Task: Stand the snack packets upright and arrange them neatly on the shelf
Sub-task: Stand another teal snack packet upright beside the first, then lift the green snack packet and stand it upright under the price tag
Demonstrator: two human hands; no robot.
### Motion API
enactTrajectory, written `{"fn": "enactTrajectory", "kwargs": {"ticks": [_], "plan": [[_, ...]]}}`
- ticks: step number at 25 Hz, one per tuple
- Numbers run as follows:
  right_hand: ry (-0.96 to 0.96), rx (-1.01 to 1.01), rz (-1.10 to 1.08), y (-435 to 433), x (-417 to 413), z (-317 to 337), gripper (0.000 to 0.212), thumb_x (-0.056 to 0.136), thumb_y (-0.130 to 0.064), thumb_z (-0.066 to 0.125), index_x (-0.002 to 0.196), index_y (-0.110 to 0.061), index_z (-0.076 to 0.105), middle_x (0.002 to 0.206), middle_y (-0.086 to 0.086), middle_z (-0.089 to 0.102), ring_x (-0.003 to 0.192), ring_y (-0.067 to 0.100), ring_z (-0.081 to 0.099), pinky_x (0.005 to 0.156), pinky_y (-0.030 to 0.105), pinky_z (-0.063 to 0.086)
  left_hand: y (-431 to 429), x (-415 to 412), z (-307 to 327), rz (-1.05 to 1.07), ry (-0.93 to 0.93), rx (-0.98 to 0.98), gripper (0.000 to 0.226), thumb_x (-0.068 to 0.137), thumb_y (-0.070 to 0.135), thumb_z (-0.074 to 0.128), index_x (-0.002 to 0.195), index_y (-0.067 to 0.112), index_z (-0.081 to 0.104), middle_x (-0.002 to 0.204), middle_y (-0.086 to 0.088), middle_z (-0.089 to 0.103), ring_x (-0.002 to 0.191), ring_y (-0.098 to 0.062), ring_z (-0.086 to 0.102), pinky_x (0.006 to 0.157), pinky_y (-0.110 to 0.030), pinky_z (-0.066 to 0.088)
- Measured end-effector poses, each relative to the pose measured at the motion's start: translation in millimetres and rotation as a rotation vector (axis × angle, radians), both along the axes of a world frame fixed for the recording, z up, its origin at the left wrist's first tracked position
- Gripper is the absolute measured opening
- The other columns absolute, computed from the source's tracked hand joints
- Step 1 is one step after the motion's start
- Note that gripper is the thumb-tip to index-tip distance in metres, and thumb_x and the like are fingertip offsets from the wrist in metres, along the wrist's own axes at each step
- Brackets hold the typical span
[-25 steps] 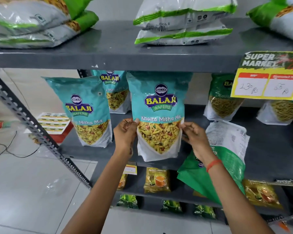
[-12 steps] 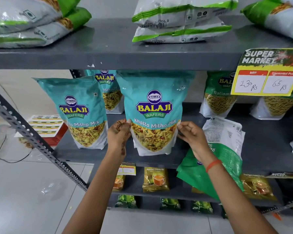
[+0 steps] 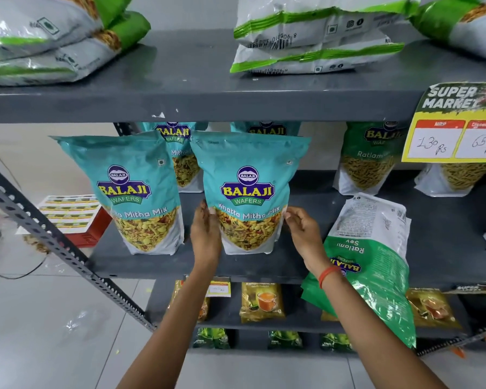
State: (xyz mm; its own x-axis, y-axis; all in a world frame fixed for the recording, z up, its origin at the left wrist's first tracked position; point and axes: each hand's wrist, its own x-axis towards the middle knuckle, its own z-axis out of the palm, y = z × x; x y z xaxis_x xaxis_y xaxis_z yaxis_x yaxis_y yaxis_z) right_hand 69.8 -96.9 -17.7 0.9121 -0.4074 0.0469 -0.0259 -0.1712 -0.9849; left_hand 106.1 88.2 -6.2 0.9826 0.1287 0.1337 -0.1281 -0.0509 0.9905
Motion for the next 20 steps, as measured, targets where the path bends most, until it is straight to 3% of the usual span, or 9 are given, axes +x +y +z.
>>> {"fn": "enactTrajectory", "kwargs": {"ticks": [2, 4, 6, 8, 11, 13, 15, 18, 20], "plan": [[-0.044, -0.255, -0.043, 5, -9, 11, 0.026, 0.097, -0.019, 0.042, 0.114, -0.007, 0.057, 0.113, 0.012, 0.066, 0.104, 0.023, 0.061, 0.087, 0.028, 0.047, -13, -19, 0, 0.007, -0.153, 0.205, 0.057, 0.097, 0.03, 0.037, 0.147, 0.012, 0.014, 0.153, 0.003, 0.025, 0.142, -0.011, 0.02, 0.113, -0.02, 0.023], [-0.139, -0.346, -0.064, 10, -22, 22, 0.031, 0.098, -0.022, 0.041, 0.122, -0.007, 0.053, 0.119, 0.01, 0.065, 0.103, 0.015, 0.059, 0.08, 0.017, 0.041, -30, -38, -2, 0.045, -0.303, 0.425, 0.067, 0.096, 0.03, 0.038, 0.147, 0.01, -0.001, 0.158, -0.004, 0.0, 0.146, -0.01, -0.005, 0.12, -0.027, 0.002], [-0.215, -0.384, -0.09, 9, -34, 27, 0.034, 0.098, -0.023, 0.04, 0.127, -0.009, 0.05, 0.125, 0.008, 0.061, 0.108, 0.014, 0.057, 0.084, 0.015, 0.04, -51, -57, -3, -0.027, -0.419, 0.502, 0.066, 0.097, 0.023, 0.039, 0.147, 0.009, -0.002, 0.156, -0.003, -0.001, 0.146, -0.012, -0.005, 0.12, -0.03, 0.004], [-0.288, -0.424, -0.112, -2, -43, 27, 0.035, 0.098, -0.022, 0.038, 0.129, -0.01, 0.05, 0.131, 0.005, 0.058, 0.119, 0.014, 0.053, 0.097, 0.018, 0.038, -72, -71, -5, -0.24, -0.487, 0.442, 0.059, 0.097, 0.019, 0.038, 0.148, 0.009, 0.008, 0.157, -0.002, 0.009, 0.146, -0.013, 0.007, 0.119, -0.029, 0.012], [-0.338, -0.547, -0.117, -40, -59, 20, 0.034, 0.097, -0.021, 0.037, 0.122, -0.008, 0.056, 0.129, 0.0, 0.056, 0.121, 0.009, 0.049, 0.103, 0.016, 0.035, -108, -73, -14, -0.539, -0.35, 0.427, 0.05, 0.096, 0.022, 0.039, 0.144, 0.009, 0.028, 0.152, -0.005, 0.031, 0.141, -0.013, 0.027, 0.115, -0.027, 0.024], [-0.307, -0.594, -0.116, -80, -72, 9, 0.031, 0.094, -0.019, 0.04, 0.113, -0.007, 0.062, 0.121, 0.003, 0.063, 0.115, 0.015, 0.056, 0.099, 0.018, 0.039, -141, -62, -24, -0.642, -0.126, 0.42, 0.044, 0.096, 0.015, 0.042, 0.138, 0.004, 0.037, 0.149, -0.011, 0.034, 0.14, -0.02, 0.028, 0.113, -0.024, 0.021], [-0.271, -0.601, -0.171, -126, -91, -6, 0.027, 0.09, -0.013, 0.047, 0.107, -0.006, 0.066, 0.114, 0.009, 0.068, 0.108, 0.023, 0.062, 0.096, 0.022, 0.043, -168, -48, -31, -0.674, 0.102, 0.388, 0.036, 0.095, 0.005, 0.044, 0.13, -0.003, 0.046, 0.143, -0.02, 0.039, 0.137, -0.024, 0.032, 0.106, -0.015, 0.021], [-0.188, -0.611, -0.234, -182, -117, -38, 0.025, 0.087, 0.001, 0.053, 0.107, -0.004, 0.067, 0.117, 0.01, 0.067, 0.109, 0.026, 0.062, 0.098, 0.018, 0.04, -187, -35, -45, -0.664, 0.185, 0.355, 0.032, 0.095, 0.003, 0.044, 0.126, -0.001, 0.053, 0.134, -0.019, 0.051, 0.116, -0.013, 0.044, 0.085, 0.003, 0.031], [-0.124, -0.623, -0.153, -205, -128, -54, 0.036, 0.083, 0.009, 0.053, 0.113, -0.007, 0.065, 0.127, 0.006, 0.062, 0.117, 0.022, 0.057, 0.105, 0.021, 0.036, -193, -31, -52, -0.596, 0.249, 0.302, 0.032, 0.094, 0.005, 0.046, 0.124, 0.004, 0.055, 0.132, -0.014, 0.055, 0.113, -0.012, 0.047, 0.084, 0.002, 0.035]]}}
